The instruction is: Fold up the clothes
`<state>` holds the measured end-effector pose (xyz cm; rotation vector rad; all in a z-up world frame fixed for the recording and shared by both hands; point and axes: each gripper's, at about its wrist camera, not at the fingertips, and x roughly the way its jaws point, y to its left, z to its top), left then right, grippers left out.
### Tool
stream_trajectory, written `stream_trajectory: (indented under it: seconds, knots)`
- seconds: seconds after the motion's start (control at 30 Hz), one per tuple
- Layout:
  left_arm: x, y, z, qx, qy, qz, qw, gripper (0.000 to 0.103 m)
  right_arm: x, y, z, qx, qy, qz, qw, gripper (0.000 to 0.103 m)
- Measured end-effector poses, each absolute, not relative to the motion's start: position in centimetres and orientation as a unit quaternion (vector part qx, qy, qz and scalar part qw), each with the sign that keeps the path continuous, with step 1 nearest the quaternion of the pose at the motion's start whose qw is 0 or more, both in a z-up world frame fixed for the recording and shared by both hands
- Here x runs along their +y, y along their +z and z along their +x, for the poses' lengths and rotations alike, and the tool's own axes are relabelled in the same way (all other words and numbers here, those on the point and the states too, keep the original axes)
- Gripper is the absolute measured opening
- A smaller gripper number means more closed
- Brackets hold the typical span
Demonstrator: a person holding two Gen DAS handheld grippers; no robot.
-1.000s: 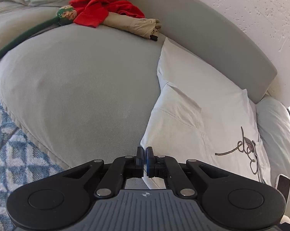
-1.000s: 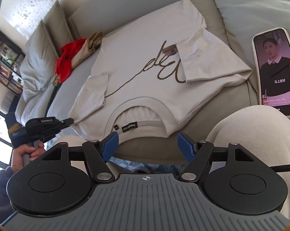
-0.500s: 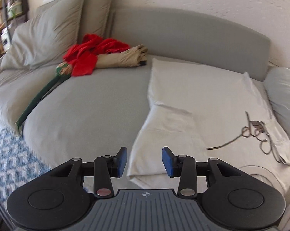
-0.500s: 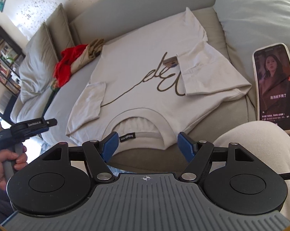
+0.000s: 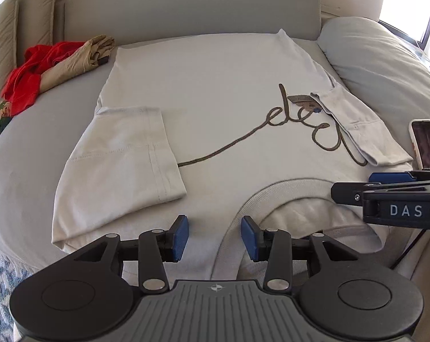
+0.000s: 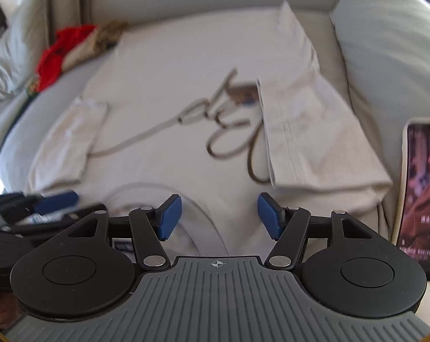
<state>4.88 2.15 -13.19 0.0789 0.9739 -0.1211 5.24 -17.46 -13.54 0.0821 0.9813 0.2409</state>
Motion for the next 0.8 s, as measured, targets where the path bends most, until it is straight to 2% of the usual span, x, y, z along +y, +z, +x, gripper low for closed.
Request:
stream_trajectory:
  seconds: [0.17,0.4,0.8]
  knots:
    - [2.8,-13.0,3.0,0.534,-0.063,0.017,0.843,0.040,-16.7,-12.8,2.0,0.499,0.112,-0.002,0.859,0.066]
    - [3.9,-10.1,0.4,0.466,-0.041,0.007,0.884,0.045,-16.1,-11.5,-1.1,0.497,0.130,0.024,0.858,0.067]
    - [4.4,-10.8,1.6,0.450,-0.018,0.009,0.893,0.046,-15.5,-10.6,-0.7,0.476,0.141,0.031,0.867,0.067]
